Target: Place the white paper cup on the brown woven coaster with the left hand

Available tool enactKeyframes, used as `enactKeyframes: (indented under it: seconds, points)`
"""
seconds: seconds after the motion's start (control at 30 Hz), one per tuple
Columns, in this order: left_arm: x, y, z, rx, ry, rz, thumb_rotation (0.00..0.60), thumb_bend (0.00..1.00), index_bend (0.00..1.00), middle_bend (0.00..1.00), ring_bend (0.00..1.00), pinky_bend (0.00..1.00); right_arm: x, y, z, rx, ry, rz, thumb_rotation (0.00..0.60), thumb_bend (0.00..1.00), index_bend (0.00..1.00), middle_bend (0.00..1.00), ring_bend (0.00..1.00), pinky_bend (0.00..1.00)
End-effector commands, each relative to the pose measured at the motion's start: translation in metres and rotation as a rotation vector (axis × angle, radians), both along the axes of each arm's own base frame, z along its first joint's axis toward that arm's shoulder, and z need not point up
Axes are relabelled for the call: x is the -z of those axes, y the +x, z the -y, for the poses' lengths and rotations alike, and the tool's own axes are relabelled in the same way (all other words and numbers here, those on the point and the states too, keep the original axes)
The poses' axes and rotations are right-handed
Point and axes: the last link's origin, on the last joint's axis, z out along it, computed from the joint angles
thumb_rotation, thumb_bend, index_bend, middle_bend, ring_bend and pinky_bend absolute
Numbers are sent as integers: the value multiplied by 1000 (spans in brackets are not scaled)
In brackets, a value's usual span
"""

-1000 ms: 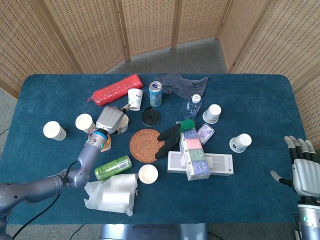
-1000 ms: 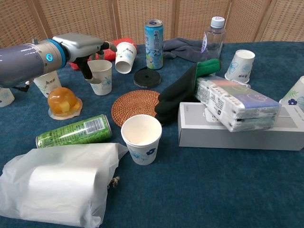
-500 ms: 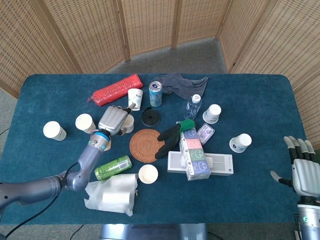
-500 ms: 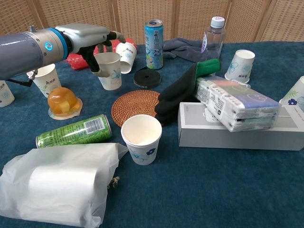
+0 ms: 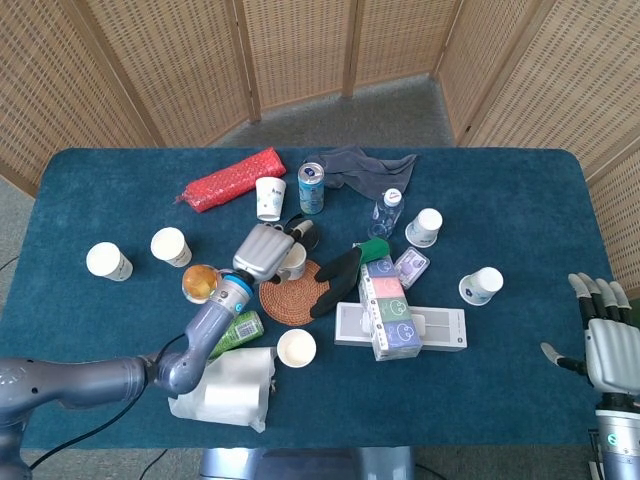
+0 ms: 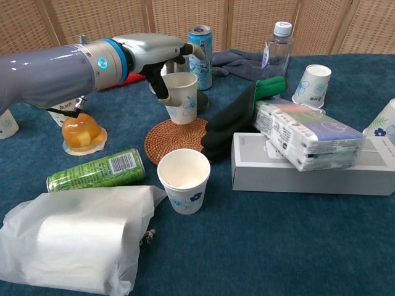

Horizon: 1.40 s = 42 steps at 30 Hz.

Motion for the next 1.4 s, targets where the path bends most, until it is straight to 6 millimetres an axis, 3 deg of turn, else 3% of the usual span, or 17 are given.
enactKeyframes:
  seconds: [0.03, 1.0, 1.2, 1.4]
  points:
    - [6, 6, 1, 14, -5, -5, 600, 310, 91, 440, 404, 457, -1, -1, 1, 2, 0, 6, 600, 21, 0, 0, 0, 0]
    - [16, 1, 19, 9, -71, -29, 600, 304, 52, 428, 394, 406, -1, 1, -1, -3, 9, 22, 600, 21, 0, 0, 0, 0]
    - [17, 3, 20, 27, -65, -53, 600, 299, 37, 330, 316, 392, -3, 0, 0, -1, 3, 31, 600, 24, 0, 0, 0, 0]
    - [18, 2, 21, 37, -58, -68, 600, 298, 31, 303, 279, 387, -3, 0, 0, -2, 4, 29, 600, 23, 0, 0, 0, 0]
